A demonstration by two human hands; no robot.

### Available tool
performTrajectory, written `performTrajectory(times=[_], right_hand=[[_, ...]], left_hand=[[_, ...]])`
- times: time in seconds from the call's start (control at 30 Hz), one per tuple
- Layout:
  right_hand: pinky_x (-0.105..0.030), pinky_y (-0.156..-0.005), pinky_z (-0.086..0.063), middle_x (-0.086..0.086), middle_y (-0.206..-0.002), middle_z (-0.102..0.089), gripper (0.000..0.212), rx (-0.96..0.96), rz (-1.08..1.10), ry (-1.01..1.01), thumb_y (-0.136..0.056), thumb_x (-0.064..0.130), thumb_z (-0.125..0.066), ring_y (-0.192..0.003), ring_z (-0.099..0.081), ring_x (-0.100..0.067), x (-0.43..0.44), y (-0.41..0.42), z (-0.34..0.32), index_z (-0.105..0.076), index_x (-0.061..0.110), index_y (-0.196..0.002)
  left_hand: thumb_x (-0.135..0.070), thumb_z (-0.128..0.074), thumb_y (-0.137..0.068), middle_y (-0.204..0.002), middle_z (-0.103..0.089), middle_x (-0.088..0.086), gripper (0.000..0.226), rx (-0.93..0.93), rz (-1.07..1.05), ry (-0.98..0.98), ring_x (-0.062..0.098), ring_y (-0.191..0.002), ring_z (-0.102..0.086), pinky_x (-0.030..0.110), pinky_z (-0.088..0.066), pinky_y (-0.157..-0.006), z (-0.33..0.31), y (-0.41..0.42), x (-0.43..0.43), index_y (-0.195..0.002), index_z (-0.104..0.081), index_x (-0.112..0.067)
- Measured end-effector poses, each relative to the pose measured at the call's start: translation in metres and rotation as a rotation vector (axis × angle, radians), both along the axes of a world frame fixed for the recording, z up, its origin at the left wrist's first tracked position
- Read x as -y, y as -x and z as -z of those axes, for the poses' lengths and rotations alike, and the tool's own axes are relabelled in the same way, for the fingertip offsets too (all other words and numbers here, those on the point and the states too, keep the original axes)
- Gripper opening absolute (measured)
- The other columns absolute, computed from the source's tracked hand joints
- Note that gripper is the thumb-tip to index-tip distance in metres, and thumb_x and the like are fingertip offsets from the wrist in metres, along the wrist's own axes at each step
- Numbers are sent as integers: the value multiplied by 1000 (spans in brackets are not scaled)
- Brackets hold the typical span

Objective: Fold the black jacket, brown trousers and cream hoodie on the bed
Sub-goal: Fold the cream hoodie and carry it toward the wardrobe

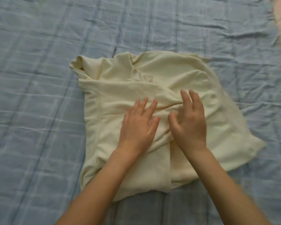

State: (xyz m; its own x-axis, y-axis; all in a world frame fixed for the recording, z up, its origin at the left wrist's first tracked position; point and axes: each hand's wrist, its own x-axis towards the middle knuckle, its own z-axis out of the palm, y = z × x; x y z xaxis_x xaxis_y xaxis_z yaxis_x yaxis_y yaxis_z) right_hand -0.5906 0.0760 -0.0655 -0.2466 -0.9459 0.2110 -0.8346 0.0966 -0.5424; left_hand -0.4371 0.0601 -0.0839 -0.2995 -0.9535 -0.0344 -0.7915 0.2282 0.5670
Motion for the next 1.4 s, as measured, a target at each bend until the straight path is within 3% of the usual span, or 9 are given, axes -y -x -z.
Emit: performTrajectory(times=[0.1, 0.2, 0.53, 0.67, 0.83, 1.0, 1.1, 1.27, 1.4], right_hand=[[-46, -121, -19, -9, -156, -38, 59, -213, -245, 22, -92, 34, -46, -148, -27, -30, 14, -18, 3, -43, 19, -149], [-46, -123, -4, 2, -163, -24, 59, -345, -280, -233, -98, 47, -35, -152, -14, -24, 28, -15, 28, -31, 33, -154], [-46, -121, -11, 4, -161, -30, 67, -262, -277, -308, -90, 54, -24, -151, -19, -21, 36, -5, 52, -35, 32, -152], [-52, -119, -16, 0, -158, -36, 63, -191, -311, -132, -92, 47, -34, -150, -23, -26, 56, -27, 33, -39, 27, -152], [-51, -122, -8, 3, -163, -22, 63, -347, -434, -267, -95, 51, -34, -153, -13, -24, 59, -46, 62, -27, 34, -155], [-51, -121, -15, 3, -161, -29, 63, -338, -408, -252, -92, 49, -40, -151, -20, -25, 65, -47, 82, -35, 33, -152], [-48, -122, -10, 3, -163, -22, 65, -327, -416, -301, -91, 48, -41, -153, -14, -24, 62, -47, 69, -31, 33, -154], [-52, -120, -19, -5, -156, -39, 66, -57, -314, -152, -81, 44, -49, -149, -25, -29, 31, -93, 24, -51, 21, -143], [-54, -113, -32, -10, -141, -55, 57, 25, -297, -166, -78, 39, -63, -138, -43, -33, -31, -172, 7, -63, 15, -130]], left_hand=[[-49, -26, -96, -158, -33, 4, 58, 173, -38, 189, 28, -146, -26, 54, -16, -117, -3, -37, 10, -150, -35, -29], [-54, -20, -94, -162, -21, 1, 63, 343, -21, 80, 27, -150, -14, 56, -4, -118, 16, -55, 18, -152, -29, -32], [-64, -17, -87, -163, -19, 1, 70, 420, 66, -34, 26, -150, -15, 53, -10, -117, 42, -60, 32, -152, -25, -38], [-53, -35, -88, -150, -44, 8, 64, 375, 94, 262, 33, -136, -43, 46, -27, -108, 21, -82, 73, -142, -50, -22], [-58, -10, -90, -163, -16, 8, 70, 544, 46, 77, 31, -150, -9, 45, -3, -121, 49, -111, 117, -154, -21, -32], [-53, -16, -97, -163, -16, 9, 62, 560, 68, 67, 30, -150, -9, 44, -2, -121, 70, -112, 118, -156, -16, -31], [-40, -36, -101, -162, -18, 8, 56, 403, 82, 52, 31, -150, -11, 45, -3, -122, 50, -116, 117, -154, -24, -27], [-16, -61, -82, -133, -53, 17, 49, -33, -246, 248, 34, -118, -54, 36, -38, -104, 25, -154, 79, -131, -59, -8], [-14, -73, -84, -121, -53, 4, 73, -392, -426, -284, 12, -98, -60, 27, -50, -86, 29, -179, 62, -146, -37, -29]])
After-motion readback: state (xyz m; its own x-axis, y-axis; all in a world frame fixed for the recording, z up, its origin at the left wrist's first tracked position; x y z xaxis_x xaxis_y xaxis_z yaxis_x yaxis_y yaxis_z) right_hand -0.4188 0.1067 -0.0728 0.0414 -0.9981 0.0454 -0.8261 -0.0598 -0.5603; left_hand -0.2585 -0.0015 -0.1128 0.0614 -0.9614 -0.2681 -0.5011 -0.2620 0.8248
